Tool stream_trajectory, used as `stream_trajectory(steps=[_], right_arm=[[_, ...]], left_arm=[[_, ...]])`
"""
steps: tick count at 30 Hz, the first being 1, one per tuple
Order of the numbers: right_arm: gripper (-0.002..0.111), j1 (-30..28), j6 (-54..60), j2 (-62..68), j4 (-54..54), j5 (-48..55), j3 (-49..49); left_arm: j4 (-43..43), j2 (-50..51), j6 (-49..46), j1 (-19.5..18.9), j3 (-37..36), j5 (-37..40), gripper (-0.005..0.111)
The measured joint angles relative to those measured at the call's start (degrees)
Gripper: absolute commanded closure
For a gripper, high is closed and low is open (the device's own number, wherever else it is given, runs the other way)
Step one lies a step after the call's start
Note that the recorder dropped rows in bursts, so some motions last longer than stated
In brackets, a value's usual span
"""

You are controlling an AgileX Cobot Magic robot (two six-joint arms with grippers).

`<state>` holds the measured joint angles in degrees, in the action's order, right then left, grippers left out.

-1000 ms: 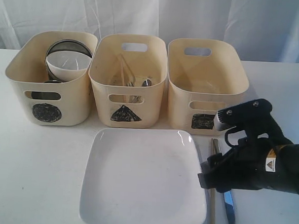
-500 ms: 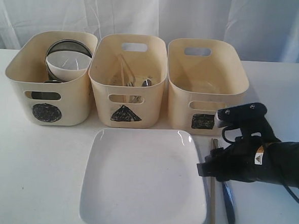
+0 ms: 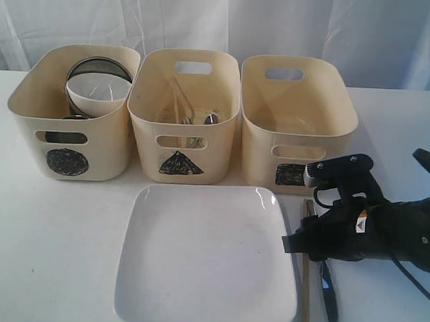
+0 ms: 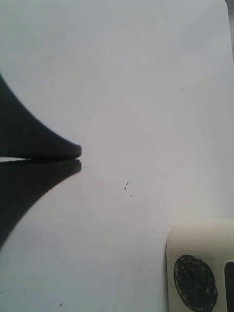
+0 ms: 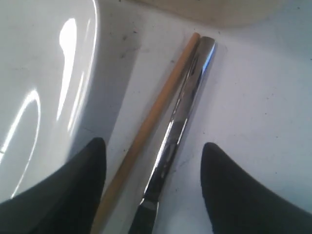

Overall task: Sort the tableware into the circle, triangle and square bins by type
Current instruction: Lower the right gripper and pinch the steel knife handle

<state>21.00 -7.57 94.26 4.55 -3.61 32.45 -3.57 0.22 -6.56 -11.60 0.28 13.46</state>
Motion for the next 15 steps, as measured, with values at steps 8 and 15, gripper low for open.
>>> stream_trajectory(steps=[8,15], right_arm=[[0.054,-0.5,1.0,0.7,0.0,-0.1,1.1],[0.054,-3.9,1.1,0.7,0.0,0.0,1.1]], left_arm=[[0.0,0.0,0.0,0.0,0.0,0.0,0.107],[0.0,0.0,0.0,0.0,0.0,0.0,0.107]])
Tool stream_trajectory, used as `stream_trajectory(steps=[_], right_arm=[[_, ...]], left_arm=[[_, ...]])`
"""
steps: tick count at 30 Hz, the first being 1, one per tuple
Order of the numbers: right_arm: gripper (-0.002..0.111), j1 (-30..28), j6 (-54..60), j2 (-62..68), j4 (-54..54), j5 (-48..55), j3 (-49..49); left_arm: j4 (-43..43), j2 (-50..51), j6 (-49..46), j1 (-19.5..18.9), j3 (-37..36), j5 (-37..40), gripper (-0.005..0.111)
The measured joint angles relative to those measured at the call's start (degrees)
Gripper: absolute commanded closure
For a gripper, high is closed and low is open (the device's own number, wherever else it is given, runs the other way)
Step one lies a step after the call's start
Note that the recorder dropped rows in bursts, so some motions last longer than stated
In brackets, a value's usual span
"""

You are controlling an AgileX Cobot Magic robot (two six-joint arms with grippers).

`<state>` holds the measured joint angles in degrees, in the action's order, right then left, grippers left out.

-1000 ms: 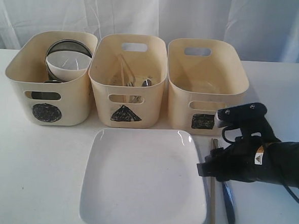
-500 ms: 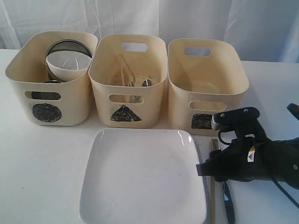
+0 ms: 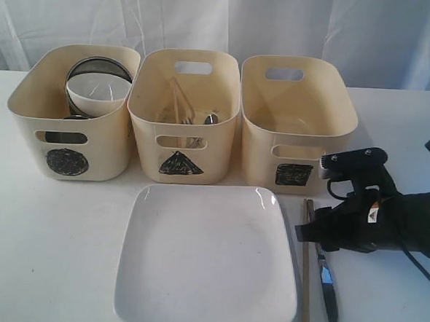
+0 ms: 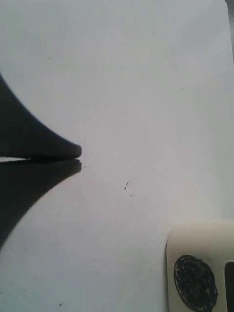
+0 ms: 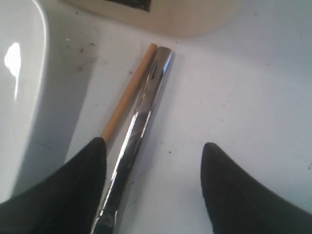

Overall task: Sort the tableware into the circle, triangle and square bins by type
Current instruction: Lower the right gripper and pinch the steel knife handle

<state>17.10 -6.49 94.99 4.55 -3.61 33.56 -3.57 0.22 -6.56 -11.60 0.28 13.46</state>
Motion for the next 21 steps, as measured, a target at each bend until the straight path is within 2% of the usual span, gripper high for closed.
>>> stream_trajectory(steps=[8,13,21], right_arm=[[0.054,-0.1,0.0,0.0,0.0,0.2,0.0],[0.067,-0.1,0.0,0.5,0.0,0.3,0.0],[0.068,-0.1,0.1,2.6,0.0,-0.2,0.1]], left_arm=[[0.0,0.0,0.0,0.0,0.0,0.0,0.107],[0.0,0.0,0.0,0.0,0.0,0.0,0.107],[0.0,0.0,0.0,0.0,0.0,0.0,0.107]])
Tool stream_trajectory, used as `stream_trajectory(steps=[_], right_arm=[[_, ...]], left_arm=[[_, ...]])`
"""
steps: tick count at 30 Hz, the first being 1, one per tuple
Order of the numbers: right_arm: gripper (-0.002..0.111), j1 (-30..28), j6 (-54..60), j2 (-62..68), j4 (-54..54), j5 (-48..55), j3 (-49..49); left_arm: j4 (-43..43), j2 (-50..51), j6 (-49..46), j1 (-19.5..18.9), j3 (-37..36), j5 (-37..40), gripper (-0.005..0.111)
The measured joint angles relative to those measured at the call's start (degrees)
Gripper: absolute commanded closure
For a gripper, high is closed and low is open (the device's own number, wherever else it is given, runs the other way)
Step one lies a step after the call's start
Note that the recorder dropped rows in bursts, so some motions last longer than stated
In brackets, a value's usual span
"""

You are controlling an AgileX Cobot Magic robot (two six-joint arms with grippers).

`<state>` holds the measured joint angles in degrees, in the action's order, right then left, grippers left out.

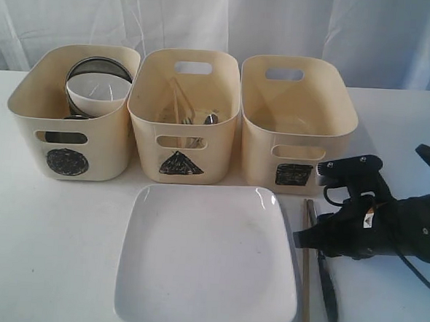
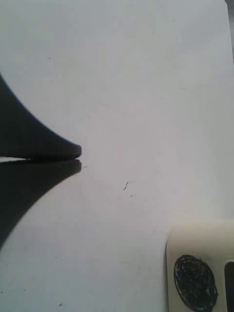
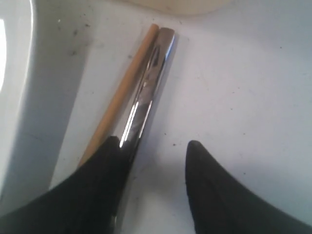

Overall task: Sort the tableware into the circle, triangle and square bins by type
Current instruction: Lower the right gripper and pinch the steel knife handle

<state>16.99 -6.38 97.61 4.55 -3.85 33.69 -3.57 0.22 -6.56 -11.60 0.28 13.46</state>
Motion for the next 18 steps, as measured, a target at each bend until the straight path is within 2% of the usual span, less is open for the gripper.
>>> stream_trajectory(steps=[13,18], right_arm=[[0.068,0.0,0.6,1.0,0.0,0.0,0.3],[0.082,0.9,4.0,2.1,0.0,-0.7,0.7]], left_arm=[[0.0,0.0,0.0,0.0,0.0,0.0,0.107],[0.0,0.0,0.0,0.0,0.0,0.0,0.107]])
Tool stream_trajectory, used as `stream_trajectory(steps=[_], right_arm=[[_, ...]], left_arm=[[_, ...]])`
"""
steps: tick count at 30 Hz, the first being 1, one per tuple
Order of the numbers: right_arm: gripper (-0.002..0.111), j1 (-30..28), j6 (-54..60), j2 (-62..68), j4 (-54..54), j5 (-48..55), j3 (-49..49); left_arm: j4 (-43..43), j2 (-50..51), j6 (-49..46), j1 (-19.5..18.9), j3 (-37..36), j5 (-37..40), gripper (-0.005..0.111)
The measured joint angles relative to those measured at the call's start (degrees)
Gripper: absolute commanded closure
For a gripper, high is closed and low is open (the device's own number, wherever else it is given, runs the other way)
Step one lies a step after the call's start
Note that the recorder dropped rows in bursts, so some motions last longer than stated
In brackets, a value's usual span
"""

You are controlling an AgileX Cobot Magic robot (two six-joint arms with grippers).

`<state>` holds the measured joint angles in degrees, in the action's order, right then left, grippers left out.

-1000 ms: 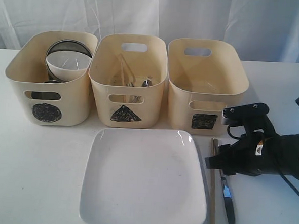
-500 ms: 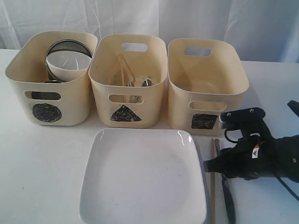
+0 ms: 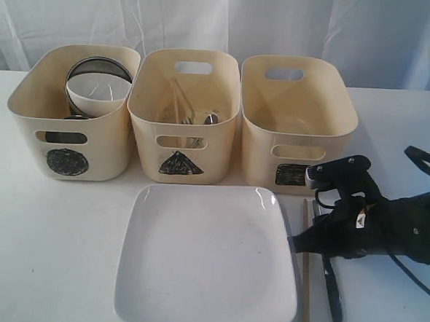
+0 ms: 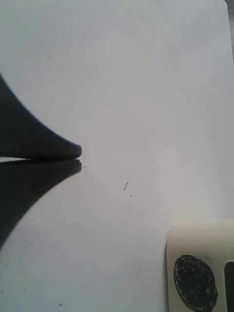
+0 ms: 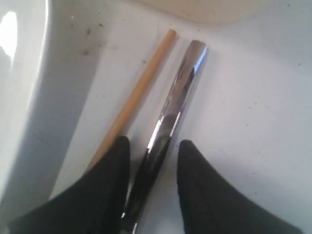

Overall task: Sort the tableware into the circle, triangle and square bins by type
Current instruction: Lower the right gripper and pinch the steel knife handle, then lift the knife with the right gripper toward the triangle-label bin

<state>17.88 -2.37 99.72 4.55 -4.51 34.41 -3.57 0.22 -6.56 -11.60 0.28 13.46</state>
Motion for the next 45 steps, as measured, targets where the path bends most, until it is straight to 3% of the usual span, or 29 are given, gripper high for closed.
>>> stream_trajectory(steps=[3,9,19,31,45], right_arm=[[0.084,0.4,0.5,0.6,0.0,-0.7,0.3],[0.108,0.4,0.5,1.6,0.0,-1.9,0.4],[0.108,0.4,-0.4,1.3,0.0,-2.3,0.6],[0.108,0.4,-1.0,-13.0,-0.1,7.3,0.0],[0.108,0.4,-1.0,-25.8,-1.3,10.0,-0.1]], left_arm=[[0.0,0.0,0.0,0.0,0.0,0.0,0.107],[0.0,0.0,0.0,0.0,0.0,0.0,0.107],[0.0,0.0,0.0,0.0,0.0,0.0,0.107],[0.0,0.0,0.0,0.0,0.0,0.0,0.107],[0.0,0.0,0.0,0.0,0.0,0.0,0.107]])
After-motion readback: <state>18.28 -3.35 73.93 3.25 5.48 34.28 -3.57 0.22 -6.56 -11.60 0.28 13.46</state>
